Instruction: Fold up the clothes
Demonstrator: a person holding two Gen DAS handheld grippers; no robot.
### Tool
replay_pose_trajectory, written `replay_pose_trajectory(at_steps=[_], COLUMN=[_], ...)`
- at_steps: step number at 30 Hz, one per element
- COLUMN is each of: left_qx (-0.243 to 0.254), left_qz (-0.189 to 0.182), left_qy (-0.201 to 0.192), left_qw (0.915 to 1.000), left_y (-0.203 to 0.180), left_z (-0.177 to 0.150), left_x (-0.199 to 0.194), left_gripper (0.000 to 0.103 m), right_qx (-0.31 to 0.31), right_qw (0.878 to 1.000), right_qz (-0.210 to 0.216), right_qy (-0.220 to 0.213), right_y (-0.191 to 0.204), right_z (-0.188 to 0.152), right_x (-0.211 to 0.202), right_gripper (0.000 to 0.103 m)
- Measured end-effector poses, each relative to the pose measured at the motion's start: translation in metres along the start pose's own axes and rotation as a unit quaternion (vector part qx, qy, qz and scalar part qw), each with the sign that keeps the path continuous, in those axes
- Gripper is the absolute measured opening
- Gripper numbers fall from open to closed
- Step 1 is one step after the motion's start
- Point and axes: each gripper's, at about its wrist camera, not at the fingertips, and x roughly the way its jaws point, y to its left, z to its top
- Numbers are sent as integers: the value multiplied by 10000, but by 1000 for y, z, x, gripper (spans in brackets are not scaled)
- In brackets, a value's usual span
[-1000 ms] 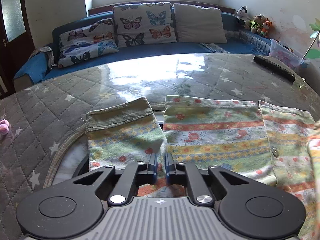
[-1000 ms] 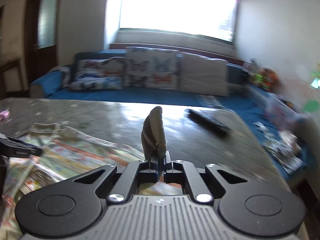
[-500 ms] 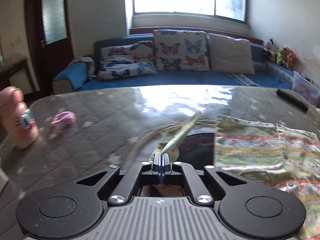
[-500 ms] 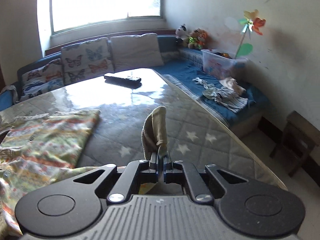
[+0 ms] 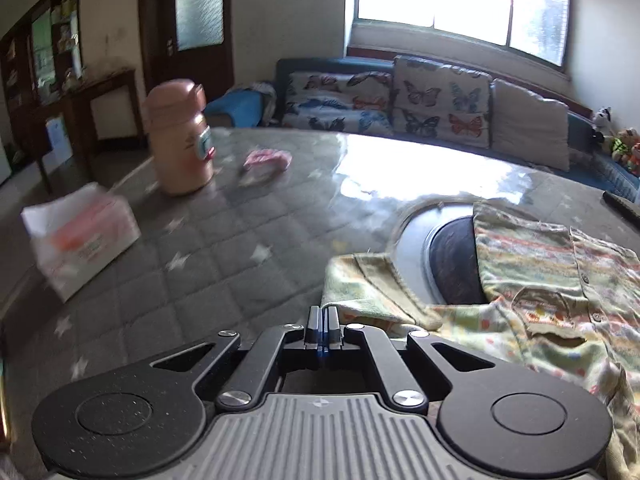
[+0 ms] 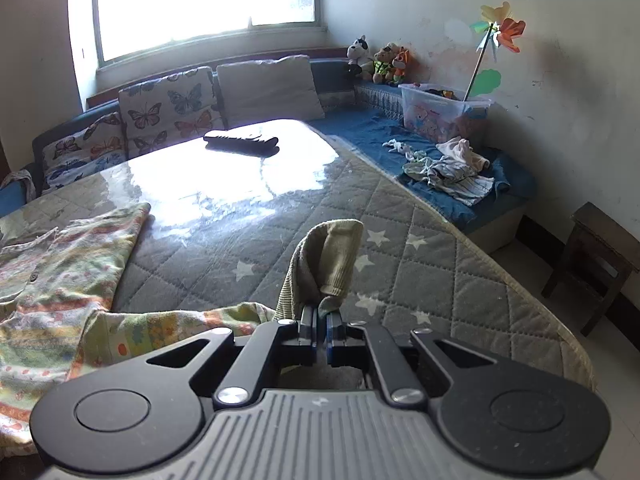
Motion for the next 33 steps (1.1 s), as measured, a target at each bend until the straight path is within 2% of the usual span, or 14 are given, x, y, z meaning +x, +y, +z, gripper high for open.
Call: replay_pose_trajectory(at_steps=[2,5,8,9,11,13,16,19,25,33], left_qx=[-7,22,114,120,149,210,302,394,725,1088], left_qz=[67,199,379,388,390,357,309,260,-198,-691], left_qy=[123,339,388,383,304,207,61,-85,-187,8], left_qw=[9999,9992,9985,9984,9987,9989,9990,9989,9970,9917], left_y=[9,19,24,25,27,23,18,12,-21,-71], left_z=[-9,-18,-21,-20,-18,-14,-8,-2,8,20], left_x=[-5,-5,-7,-9,-11,-13,-16,-19,-9,28], left_gripper=[1,5,6,8,27,39,41,42,42,42], right_qx=[52,119,188,209,262,229,132,-62,-452,-667], right_qw=[9999,9996,9992,9988,9978,9969,9968,9987,9989,9974], right_qz=[42,-100,-280,-378,-595,-751,-783,-480,129,76], right_qy=[109,223,236,212,153,39,-135,-165,79,280], right_y=[-2,-7,-14,-19,-29,-34,-32,-20,17,30], right_z=[-4,-12,-14,-13,-11,-8,-3,1,5,15], right_x=[-1,-4,-8,-10,-14,-19,-25,-23,9,39], right_gripper=[8,25,25,28,31,31,32,32,32,33])
